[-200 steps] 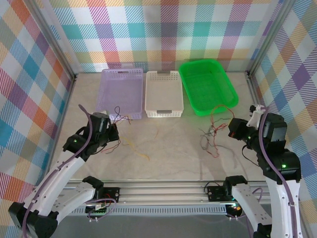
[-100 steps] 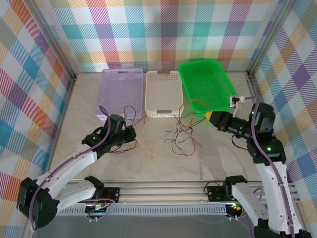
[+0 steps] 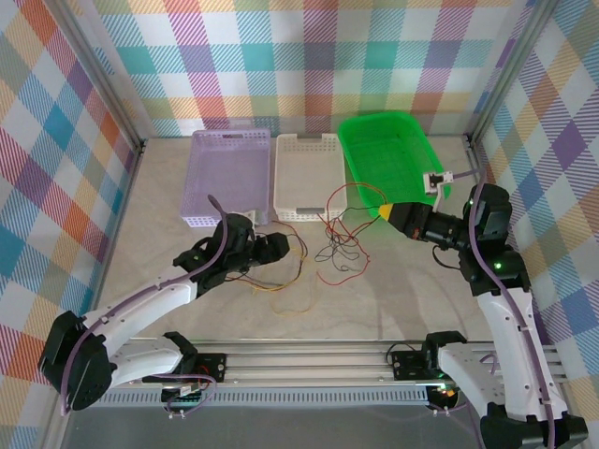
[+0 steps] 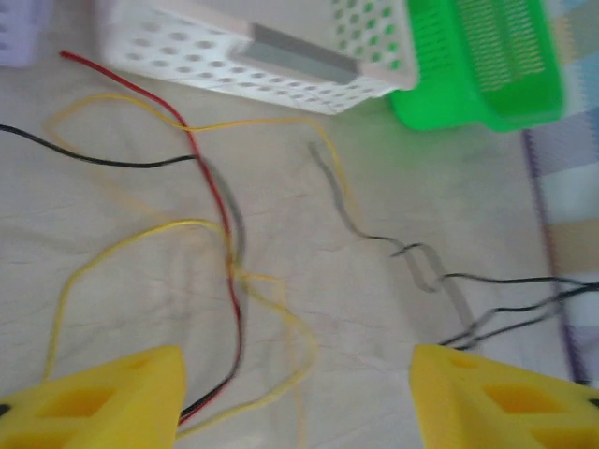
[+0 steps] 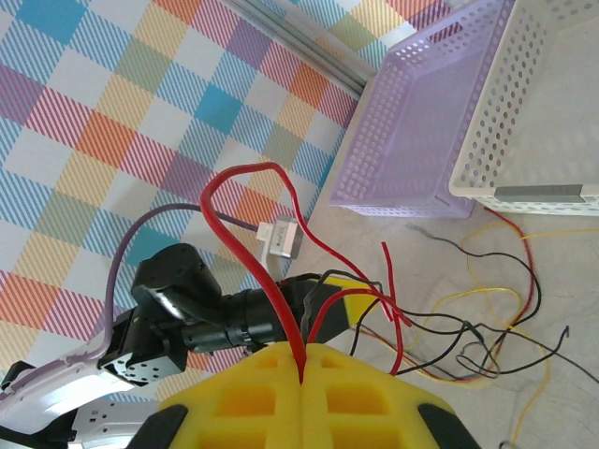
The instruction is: Untangle the cables
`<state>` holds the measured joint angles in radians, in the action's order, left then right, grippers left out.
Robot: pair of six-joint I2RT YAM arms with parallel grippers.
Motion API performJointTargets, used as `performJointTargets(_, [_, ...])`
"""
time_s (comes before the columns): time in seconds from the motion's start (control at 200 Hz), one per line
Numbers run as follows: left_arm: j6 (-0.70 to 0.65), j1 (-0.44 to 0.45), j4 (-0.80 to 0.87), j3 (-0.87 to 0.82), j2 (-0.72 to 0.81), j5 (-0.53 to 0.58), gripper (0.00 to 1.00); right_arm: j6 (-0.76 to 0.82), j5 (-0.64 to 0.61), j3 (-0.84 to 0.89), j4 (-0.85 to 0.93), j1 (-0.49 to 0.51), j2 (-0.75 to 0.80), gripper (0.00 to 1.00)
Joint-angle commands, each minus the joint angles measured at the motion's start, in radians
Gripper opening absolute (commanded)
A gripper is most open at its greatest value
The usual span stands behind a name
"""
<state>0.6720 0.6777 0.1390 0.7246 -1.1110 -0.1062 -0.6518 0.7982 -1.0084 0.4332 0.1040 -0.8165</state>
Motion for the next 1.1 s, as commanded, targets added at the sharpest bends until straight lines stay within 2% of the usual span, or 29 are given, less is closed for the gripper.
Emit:
performJointTargets(0.0, [0.022, 0.04, -0.151, 0.02, 0.045, -0.085, 0.69, -0.009, 0.032, 0.006, -0.055, 0.003, -0.005, 0.0])
performJointTargets(0.205, [0.032, 0.137, -0.302, 0.002, 0.047, -0.158, 0.71, -0.014, 0.03, 0.001, -0.062, 0.008, -0.012, 0.0])
performJointTargets(0.395, [-0.003, 0.266, -0.375, -0.022, 0.065, -0.171, 0.73, -0.009, 0.023, 0.001, -0.054, 0.01, -0.013, 0.0])
performJointTargets(0.6, [-0.092, 0.359, -0.292, 0.036, -0.02, -0.13, 0.73, -0.026, 0.025, 0.001, -0.064, 0.013, -0.008, 0.0])
performJointTargets(0.765, [-0.174, 0.385, -0.17, 0.116, -0.071, -0.044, 0.73, -0.035, 0.037, -0.005, -0.06, 0.017, 0.002, 0.0])
performJointTargets(0.895, [-0.201, 0.385, -0.15, 0.14, -0.077, 0.001, 0.74, -0.048, 0.05, 0.004, -0.068, 0.02, 0.009, 0.0])
performJointTargets(1.01, [-0.206, 0.386, -0.165, 0.139, -0.082, 0.018, 0.65, -0.054, 0.05, 0.014, -0.068, 0.021, 0.019, 0.0])
performJointTargets(1.095, [-0.197, 0.385, -0.189, 0.125, -0.084, 0.013, 0.45, -0.058, 0.046, 0.022, -0.071, 0.022, 0.026, 0.0])
